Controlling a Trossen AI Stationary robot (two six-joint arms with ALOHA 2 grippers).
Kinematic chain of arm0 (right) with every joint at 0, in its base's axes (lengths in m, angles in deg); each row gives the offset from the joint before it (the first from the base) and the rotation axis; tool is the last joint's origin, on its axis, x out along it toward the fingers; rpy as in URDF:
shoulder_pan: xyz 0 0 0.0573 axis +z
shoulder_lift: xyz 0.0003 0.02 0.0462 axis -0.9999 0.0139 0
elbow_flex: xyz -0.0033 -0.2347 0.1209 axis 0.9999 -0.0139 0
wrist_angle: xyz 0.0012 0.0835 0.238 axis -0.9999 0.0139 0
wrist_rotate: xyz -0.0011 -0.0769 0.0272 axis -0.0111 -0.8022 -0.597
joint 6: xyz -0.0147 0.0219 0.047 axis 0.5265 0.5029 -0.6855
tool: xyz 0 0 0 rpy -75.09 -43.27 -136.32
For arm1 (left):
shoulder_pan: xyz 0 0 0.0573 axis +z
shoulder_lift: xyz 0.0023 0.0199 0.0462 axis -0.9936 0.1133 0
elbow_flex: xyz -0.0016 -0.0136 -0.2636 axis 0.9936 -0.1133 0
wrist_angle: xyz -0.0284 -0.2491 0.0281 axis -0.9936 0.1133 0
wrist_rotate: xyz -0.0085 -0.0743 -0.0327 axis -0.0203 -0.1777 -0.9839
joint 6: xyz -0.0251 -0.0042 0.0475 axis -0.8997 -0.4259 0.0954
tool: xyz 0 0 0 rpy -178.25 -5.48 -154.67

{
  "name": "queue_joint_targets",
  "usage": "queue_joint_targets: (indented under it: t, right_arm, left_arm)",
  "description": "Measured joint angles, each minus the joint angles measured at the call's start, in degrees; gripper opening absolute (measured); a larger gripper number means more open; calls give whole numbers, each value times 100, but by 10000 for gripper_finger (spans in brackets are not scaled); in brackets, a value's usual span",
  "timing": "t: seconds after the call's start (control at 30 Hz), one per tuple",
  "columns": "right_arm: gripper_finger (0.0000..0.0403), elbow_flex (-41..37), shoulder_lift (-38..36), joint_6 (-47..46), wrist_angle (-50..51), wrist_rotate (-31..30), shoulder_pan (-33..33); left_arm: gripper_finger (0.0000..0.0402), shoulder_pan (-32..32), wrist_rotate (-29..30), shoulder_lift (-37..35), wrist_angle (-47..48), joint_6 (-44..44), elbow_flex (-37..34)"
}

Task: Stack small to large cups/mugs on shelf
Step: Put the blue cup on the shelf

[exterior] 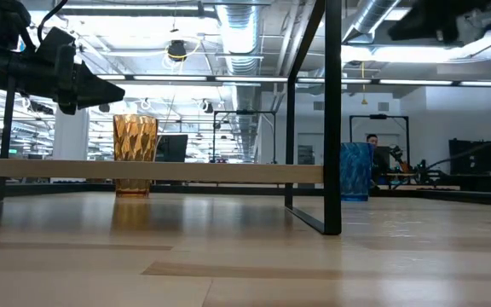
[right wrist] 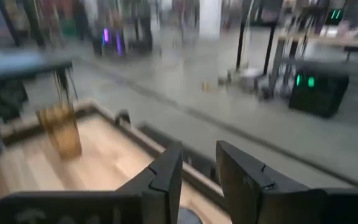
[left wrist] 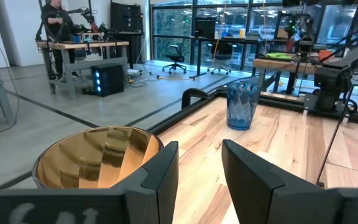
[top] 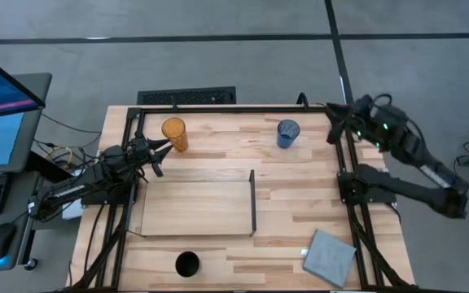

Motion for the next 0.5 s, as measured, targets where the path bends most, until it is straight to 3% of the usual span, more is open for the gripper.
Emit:
queue_joint_targets:
  t: [0.27, 0.5]
  right_arm:
    - [121, 2065, 1994, -371, 2144, 148, 30]
    - [121, 2859, 3528, -110, 3162, 317, 255]
  left_arm:
    - [114, 0, 2, 0, 0, 0, -1]
    - [114, 0, 7, 0, 0, 84, -2]
